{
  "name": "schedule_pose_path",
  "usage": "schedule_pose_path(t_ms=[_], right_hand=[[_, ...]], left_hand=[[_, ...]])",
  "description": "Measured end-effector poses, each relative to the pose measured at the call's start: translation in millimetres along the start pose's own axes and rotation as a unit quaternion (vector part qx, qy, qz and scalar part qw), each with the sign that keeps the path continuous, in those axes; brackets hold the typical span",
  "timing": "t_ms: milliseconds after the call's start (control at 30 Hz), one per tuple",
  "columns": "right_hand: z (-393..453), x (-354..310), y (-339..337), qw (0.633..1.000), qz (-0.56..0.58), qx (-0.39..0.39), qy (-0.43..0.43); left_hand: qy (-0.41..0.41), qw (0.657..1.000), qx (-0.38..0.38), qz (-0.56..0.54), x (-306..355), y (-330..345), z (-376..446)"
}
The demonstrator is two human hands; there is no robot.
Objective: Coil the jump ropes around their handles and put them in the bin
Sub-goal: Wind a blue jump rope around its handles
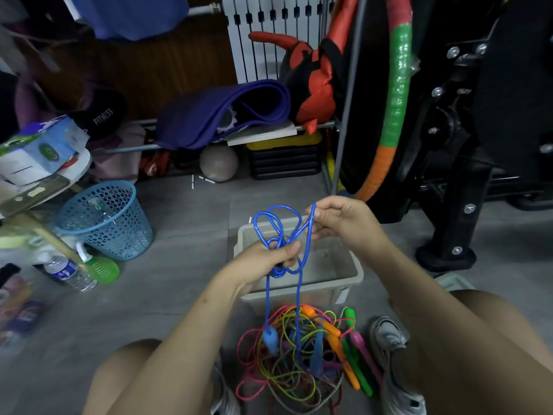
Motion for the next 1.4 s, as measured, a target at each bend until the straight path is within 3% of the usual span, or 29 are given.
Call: schedule_pose_path(t_ms=[100,233,333,500,633,700,767,867,967,1067,1167,1233,1300,1400], right_hand=[[-0.4,7.7,-6.8,0.999,-0.013,-0.016,0.049],[-12.4,30.4,4.6,0.958,-0.061,-0.145,0.241],[-20.0,42.0,17.9,0.934,-0.059,-0.209,0.285],[-16.6,33.6,3.9,0.94,-0.149,-0.171,0.253],[-15.6,30.9,-2.2,0.888,-0.326,-0.211,0.245],[-15.0,32.9,-1.1,0.873,-0.363,-0.215,0.244],[-10.1,36.3,-3.0,0.888,-0.364,-0.171,0.224],[1.3,33.2,-11.9,0.939,-0.321,-0.04,0.117],[2.5,26.8,-17.6,0.958,-0.274,-0.043,0.07],[-3.8,22.8,-15.2,0.941,-0.314,-0.095,0.082],[-9.4,17.2,-8.8,0.957,-0.227,-0.143,0.11],[-11.0,15.8,-7.5,0.956,-0.206,-0.165,0.126],[-10.2,20.2,-7.1,0.954,-0.22,-0.154,0.135],[-8.6,32.0,-0.2,0.961,-0.203,-0.114,0.149]], left_hand=[[0.006,0.998,0.04,-0.053,1.3,-10.4,0.1],[0.002,0.967,0.081,-0.24,4.4,-12.8,1.7],[0.011,0.944,0.138,-0.301,5.5,-15.0,2.3],[-0.021,0.926,0.238,-0.291,-3.1,-25.2,5.3],[-0.03,0.913,0.258,-0.313,-0.9,-25.9,2.5],[-0.025,0.898,0.26,-0.354,2.5,-27.1,2.5],[-0.024,0.898,0.269,-0.348,2.1,-30.2,3.4],[-0.03,0.921,0.31,-0.232,1.5,-37.9,1.8],[-0.043,0.936,0.331,-0.107,6.2,-44.3,-2.7],[-0.031,0.935,0.333,-0.117,6.7,-47.8,-3.8],[-0.037,0.938,0.332,-0.089,9.3,-48.9,-5.3],[-0.018,0.938,0.273,-0.21,9.8,-44.6,-4.5],[-0.003,0.918,0.201,-0.343,9.3,-37.0,-2.7],[-0.01,0.902,0.154,-0.403,5.0,-24.0,-0.3]])
Point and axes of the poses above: each hand's wrist, its own z-axis towards the middle knuckle, its own y-axis out of the palm, x = y × z, the point moved 2 cm from there along z, towards the middle knuckle, and after that the axes turned 4 degrees about y, right-handed, at the moved point
